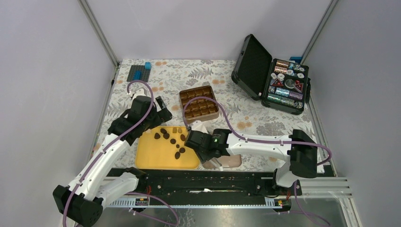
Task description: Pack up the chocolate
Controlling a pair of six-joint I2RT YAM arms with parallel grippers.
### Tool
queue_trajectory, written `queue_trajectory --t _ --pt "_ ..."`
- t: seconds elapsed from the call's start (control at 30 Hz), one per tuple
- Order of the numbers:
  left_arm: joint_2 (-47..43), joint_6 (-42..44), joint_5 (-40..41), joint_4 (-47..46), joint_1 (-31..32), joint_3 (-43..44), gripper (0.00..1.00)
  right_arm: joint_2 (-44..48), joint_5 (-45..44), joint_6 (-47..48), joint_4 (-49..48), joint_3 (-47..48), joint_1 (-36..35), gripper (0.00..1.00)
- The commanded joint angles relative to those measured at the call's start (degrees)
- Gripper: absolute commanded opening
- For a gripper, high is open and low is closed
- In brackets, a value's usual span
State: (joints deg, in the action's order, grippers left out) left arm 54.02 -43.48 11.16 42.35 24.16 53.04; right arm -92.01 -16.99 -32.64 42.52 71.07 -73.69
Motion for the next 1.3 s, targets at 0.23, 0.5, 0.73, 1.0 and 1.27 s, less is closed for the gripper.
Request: queue_trajectory --t 0.23,0.5,0.73,1.0,1.27 --pt "-2.37 0.62 0.71 -2.01 -0.43 -1.06 0.99 -1.52 -9.31 -1.74 -0.20 2.74 -1.81 0.49" --pt "-2.37 1.12 0.36 -2.09 -0.52 -1.49 0.99 -2.48 -10.11 -1.49 0.02 2.20 -2.33 0.44" --pt "-2.48 0.60 -0.16 -2.49 -0.52 -1.79 0.99 -2.43 -10.46 -0.74 0.45 2.49 -2.43 0.27" --pt "-2.30 0.51 -0.03 -2.62 -0.52 -1.54 0.99 3.41 -8.94 1.15 1.19 3.83 -2.58 0.16" --pt "-1.53 0.77 0.33 -2.65 -0.62 -1.53 0.99 12.40 -13.26 2.99 -0.77 2.44 -2.26 0.11"
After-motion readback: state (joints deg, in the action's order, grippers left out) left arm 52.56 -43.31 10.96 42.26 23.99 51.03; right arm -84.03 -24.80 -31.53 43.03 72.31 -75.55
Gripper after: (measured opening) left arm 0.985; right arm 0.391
